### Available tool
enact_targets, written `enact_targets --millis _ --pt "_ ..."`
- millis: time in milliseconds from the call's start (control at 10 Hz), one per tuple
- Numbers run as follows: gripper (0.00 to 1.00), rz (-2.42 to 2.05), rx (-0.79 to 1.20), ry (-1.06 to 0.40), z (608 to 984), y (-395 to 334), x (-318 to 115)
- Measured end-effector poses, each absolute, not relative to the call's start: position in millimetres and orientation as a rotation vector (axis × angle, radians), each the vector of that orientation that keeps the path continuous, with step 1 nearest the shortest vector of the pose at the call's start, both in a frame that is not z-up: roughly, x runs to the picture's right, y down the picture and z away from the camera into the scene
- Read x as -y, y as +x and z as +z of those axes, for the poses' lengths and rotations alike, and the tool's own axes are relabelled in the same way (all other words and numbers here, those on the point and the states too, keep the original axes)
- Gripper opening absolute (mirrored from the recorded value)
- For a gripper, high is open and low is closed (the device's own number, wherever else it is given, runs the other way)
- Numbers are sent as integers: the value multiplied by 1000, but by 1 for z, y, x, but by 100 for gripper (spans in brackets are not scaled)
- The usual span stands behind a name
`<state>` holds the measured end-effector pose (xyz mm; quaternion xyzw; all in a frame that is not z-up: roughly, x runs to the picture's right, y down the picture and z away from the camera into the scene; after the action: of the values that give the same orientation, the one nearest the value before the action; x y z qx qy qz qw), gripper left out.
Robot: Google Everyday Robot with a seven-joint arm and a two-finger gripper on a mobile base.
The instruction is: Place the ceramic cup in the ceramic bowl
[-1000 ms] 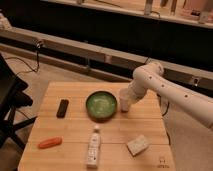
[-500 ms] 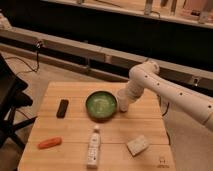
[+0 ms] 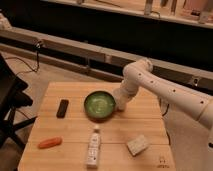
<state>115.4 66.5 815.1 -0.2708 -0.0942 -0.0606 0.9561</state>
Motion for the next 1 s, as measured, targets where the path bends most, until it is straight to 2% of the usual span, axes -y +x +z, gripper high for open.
enact_targets --millis 600,1000 --pt "11 -160 173 -470 801 100 -33" --pt "11 -223 235 -414 783 57 -14"
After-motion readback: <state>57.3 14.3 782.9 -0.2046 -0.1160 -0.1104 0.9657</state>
